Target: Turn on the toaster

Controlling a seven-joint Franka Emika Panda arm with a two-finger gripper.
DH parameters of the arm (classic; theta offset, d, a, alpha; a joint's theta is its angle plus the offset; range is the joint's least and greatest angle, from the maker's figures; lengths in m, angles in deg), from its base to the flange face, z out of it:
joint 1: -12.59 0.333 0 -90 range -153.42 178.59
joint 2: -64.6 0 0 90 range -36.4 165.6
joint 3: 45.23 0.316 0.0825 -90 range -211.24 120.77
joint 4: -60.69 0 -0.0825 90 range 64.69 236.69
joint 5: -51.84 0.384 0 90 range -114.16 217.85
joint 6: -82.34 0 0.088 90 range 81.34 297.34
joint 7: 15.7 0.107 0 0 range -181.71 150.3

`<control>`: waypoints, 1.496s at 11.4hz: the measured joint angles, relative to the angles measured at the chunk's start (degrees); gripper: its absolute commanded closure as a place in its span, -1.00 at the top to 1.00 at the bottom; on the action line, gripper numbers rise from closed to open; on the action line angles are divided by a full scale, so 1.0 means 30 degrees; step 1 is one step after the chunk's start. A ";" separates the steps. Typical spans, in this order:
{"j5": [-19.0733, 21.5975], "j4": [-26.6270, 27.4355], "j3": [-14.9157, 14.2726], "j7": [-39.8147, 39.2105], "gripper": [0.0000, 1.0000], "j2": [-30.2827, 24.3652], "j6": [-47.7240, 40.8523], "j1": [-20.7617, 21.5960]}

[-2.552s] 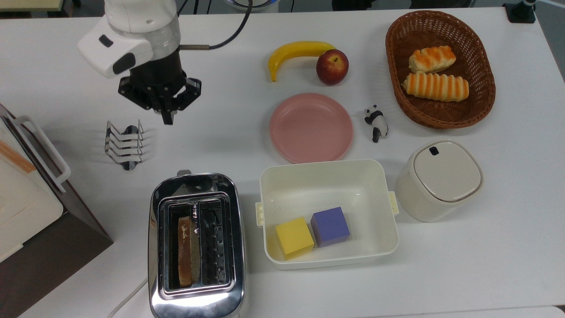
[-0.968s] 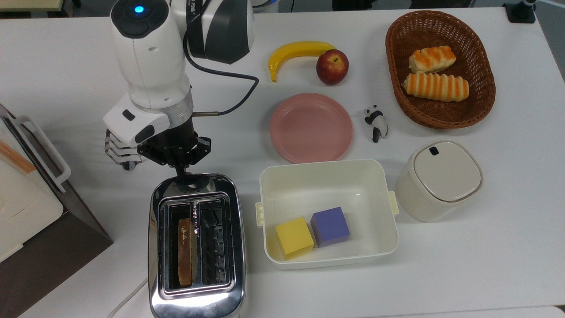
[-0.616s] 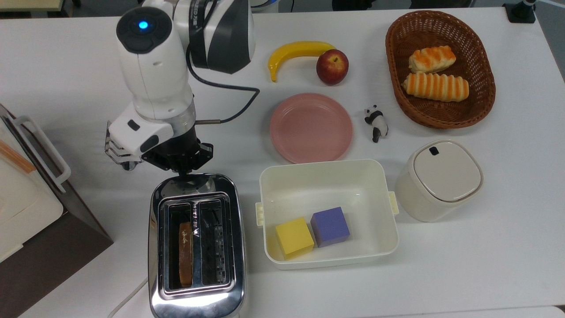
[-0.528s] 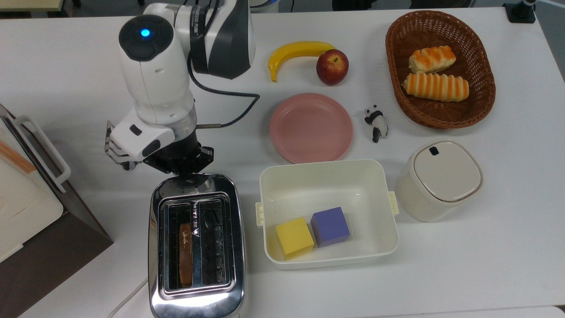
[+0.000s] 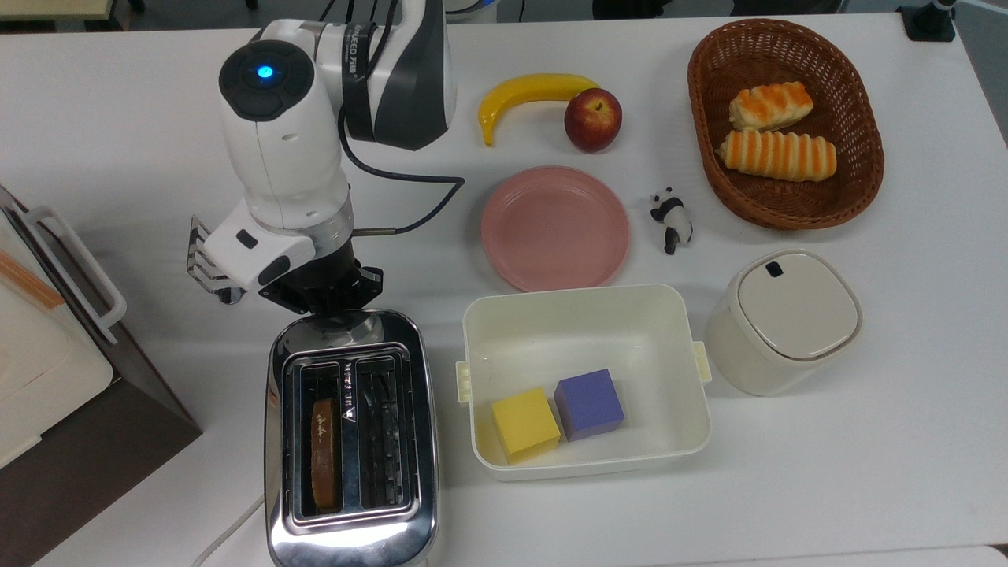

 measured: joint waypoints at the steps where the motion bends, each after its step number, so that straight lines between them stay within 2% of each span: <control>1: 0.0002 -0.0018 -0.0004 0.0000 -1.00 -0.0033 0.0059 -0.0009; 3: 0.0027 -0.0341 -0.0003 0.0000 -1.00 -0.0316 0.0681 -0.0010; 7: 0.0270 -0.0492 -0.0002 0.0000 -0.93 -0.1714 -0.0229 -0.0012; 9: 0.0281 -0.0509 -0.0003 0.0000 -0.83 -0.2389 -0.1155 -0.0021; 10: 0.0285 -0.0525 -0.0017 0.0001 -0.71 -0.2730 -0.1829 -0.0035; 12: 0.0285 -0.0548 -0.0068 0.0000 -0.41 -0.3466 -0.3145 -0.0092; 13: 0.0285 -0.0552 -0.0091 0.0000 0.10 -0.3830 -0.3693 -0.0113; 14: 0.0283 -0.0556 -0.0094 0.0000 0.78 -0.4229 -0.4252 -0.0129; 15: 0.0283 -0.0574 -0.0093 0.0000 1.00 -0.4528 -0.4730 -0.0130; 17: 0.0283 -0.0642 -0.0094 -0.0001 1.00 -0.4894 -0.6305 -0.0130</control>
